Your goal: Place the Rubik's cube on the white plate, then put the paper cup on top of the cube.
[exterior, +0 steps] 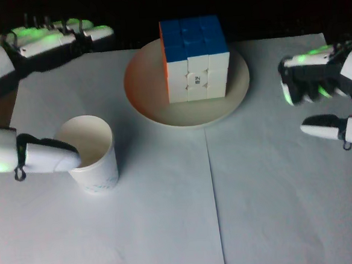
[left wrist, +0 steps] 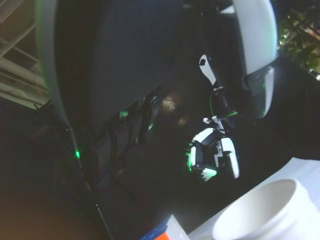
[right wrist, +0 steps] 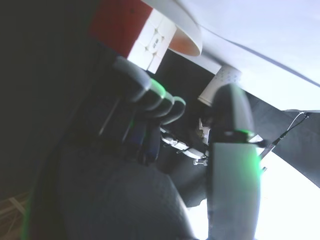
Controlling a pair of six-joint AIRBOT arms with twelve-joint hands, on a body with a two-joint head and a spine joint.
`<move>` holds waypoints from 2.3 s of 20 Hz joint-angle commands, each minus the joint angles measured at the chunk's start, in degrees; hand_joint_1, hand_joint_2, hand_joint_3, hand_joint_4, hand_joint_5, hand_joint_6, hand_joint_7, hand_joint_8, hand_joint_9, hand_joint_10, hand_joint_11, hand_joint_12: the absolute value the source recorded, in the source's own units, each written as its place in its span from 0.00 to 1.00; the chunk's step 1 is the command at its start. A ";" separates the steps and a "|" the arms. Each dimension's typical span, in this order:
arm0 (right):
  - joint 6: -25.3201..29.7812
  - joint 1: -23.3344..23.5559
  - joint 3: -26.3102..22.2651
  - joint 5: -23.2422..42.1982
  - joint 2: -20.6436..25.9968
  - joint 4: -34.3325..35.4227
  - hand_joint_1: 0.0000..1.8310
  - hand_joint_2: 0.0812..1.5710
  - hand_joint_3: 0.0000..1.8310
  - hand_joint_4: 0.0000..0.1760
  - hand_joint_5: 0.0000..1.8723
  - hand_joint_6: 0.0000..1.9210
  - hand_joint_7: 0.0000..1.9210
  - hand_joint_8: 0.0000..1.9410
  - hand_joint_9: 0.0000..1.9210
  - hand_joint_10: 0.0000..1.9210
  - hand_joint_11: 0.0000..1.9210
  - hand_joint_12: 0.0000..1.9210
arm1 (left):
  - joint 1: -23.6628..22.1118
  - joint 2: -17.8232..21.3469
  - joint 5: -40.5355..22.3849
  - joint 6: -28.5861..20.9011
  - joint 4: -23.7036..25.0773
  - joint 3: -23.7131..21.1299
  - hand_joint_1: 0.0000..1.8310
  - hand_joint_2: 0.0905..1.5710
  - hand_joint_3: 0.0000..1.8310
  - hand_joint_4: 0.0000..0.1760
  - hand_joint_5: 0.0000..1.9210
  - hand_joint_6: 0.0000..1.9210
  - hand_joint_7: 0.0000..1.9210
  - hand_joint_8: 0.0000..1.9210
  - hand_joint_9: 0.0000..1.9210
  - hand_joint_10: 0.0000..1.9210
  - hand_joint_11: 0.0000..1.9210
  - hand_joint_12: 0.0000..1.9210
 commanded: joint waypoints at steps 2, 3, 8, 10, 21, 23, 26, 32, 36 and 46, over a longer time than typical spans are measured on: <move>-0.52 0.44 -0.48 6.91 0.94 0.64 0.16 0.78 0.01 0.00 0.01 0.04 0.03 0.02 0.01 0.11 0.00 0.35 | -0.42 0.41 -5.90 -0.27 -1.48 -0.94 0.30 0.60 0.00 1.00 0.00 0.00 0.00 0.00 0.00 0.00 0.02 0.03; -1.01 0.44 -0.71 6.91 1.28 0.82 0.13 0.79 0.01 0.00 0.00 0.01 0.01 0.00 0.00 0.06 0.00 0.30 | -0.33 0.54 -5.65 -0.37 -0.99 -1.24 0.31 0.59 0.00 1.00 0.00 0.00 0.00 0.00 0.00 0.00 0.00 0.01; -2.45 0.44 -1.92 6.91 2.88 1.33 0.12 0.79 0.00 0.30 0.00 0.00 0.00 0.00 0.00 0.00 0.01 0.00 | -0.27 0.36 -3.06 -1.57 2.08 -2.07 0.36 0.57 0.00 1.00 0.00 0.00 0.00 0.00 0.00 0.00 0.00 0.33; -2.57 0.44 -1.94 6.91 2.92 1.37 0.09 0.80 0.00 0.00 0.00 0.00 0.00 0.00 0.00 0.00 0.01 0.01 | -0.28 -0.44 -1.31 -1.57 2.62 -1.84 0.35 0.59 0.00 0.89 0.00 0.00 0.00 0.00 0.00 0.00 0.00 0.00; -2.66 0.43 -1.93 6.91 2.72 1.46 0.12 0.80 0.00 0.00 0.00 0.00 0.00 0.00 0.00 0.00 0.01 0.01 | -0.35 -8.21 5.80 -0.63 3.63 2.30 0.46 0.67 0.00 0.70 0.02 0.00 0.01 0.00 0.00 0.00 0.00 0.12; -2.66 0.36 -1.93 6.91 2.71 1.46 0.14 0.79 0.00 0.33 0.00 0.00 0.00 0.00 0.00 0.00 0.00 0.00 | -0.35 -8.45 6.27 -0.31 3.63 2.37 0.52 0.69 0.00 0.70 0.08 0.01 0.05 0.01 0.01 0.00 0.00 0.36; -2.66 0.24 -1.92 6.91 2.67 1.61 0.13 0.82 0.00 0.00 0.00 0.00 0.00 0.00 0.00 0.00 0.00 0.14 | -0.36 -8.64 6.80 0.07 3.63 2.47 0.62 0.69 0.00 0.49 0.19 0.04 0.02 0.31 0.00 0.37 0.00 0.66; -2.67 0.23 -1.89 6.91 2.56 1.68 0.13 0.80 0.00 0.19 0.00 0.00 0.00 0.00 0.00 0.00 0.00 0.07 | -0.40 -8.98 7.27 0.41 3.62 2.77 0.65 0.75 0.01 0.65 0.02 0.74 0.00 0.80 0.02 0.94 0.07 1.00; -2.69 0.23 -1.86 6.91 2.53 1.70 0.14 0.82 0.00 0.00 0.00 0.00 0.00 0.00 0.00 0.00 0.00 0.10 | -0.38 -9.13 7.20 0.42 3.59 2.86 0.73 0.76 0.00 0.50 0.05 0.91 0.00 0.96 0.07 1.00 0.15 1.00; -2.71 -0.10 -1.78 6.91 2.35 1.84 0.15 0.85 0.00 0.00 0.00 0.00 0.00 0.00 0.03 0.01 0.00 0.25 | -0.41 -7.86 3.56 0.54 2.87 2.08 0.88 0.80 0.01 0.14 0.05 0.98 0.03 0.94 0.25 0.93 0.20 1.00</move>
